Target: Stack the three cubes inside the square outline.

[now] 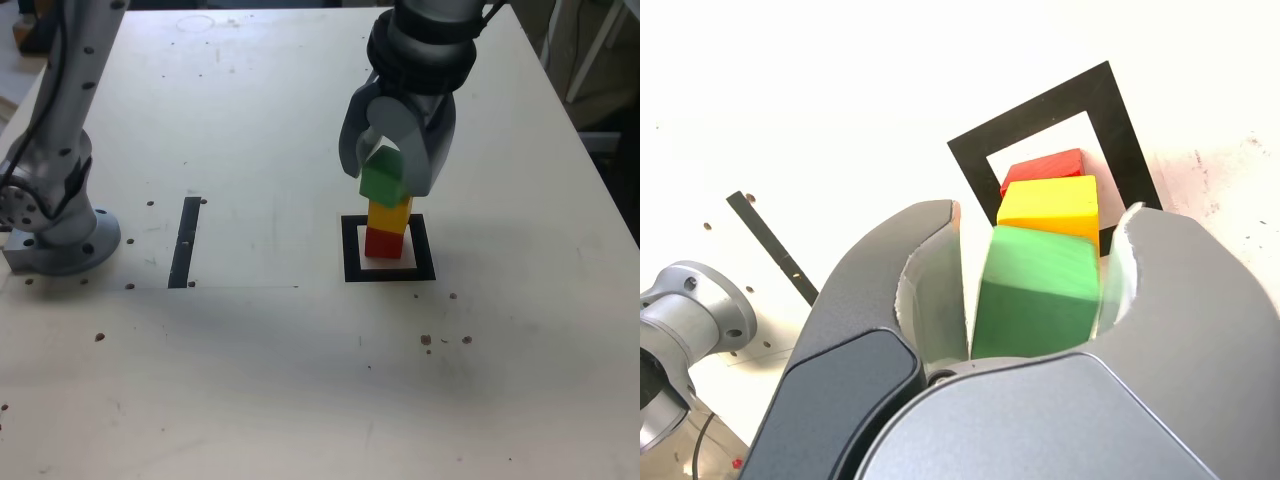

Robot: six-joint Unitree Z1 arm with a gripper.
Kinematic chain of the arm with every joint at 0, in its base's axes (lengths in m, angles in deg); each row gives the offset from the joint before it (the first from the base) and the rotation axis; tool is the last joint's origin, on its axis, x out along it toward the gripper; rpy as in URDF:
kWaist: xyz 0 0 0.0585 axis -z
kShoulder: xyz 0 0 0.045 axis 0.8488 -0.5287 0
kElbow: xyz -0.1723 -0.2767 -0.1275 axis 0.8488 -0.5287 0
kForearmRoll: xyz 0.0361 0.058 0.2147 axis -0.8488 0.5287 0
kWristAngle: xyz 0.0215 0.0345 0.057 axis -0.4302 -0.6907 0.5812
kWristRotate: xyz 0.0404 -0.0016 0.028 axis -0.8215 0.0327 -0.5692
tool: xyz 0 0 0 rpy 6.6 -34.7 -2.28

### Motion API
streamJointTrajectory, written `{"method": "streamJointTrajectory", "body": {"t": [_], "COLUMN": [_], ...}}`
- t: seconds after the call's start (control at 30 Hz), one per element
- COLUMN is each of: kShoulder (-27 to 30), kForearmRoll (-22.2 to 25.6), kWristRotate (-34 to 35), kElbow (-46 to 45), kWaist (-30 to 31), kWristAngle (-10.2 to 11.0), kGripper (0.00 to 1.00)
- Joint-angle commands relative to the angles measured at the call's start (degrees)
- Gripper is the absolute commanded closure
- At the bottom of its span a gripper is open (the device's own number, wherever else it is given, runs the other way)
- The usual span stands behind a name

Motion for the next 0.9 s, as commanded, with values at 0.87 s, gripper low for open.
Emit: {"method": "streamJointTrajectory", "body": {"t": [0.87], "kShoulder": [15.60], "kForearmRoll": [0.53], "kWristRotate": [3.32], "kElbow": [-10.96], "kWaist": [0.11], "kWristAngle": [3.14], "kGripper": [0.00]}}
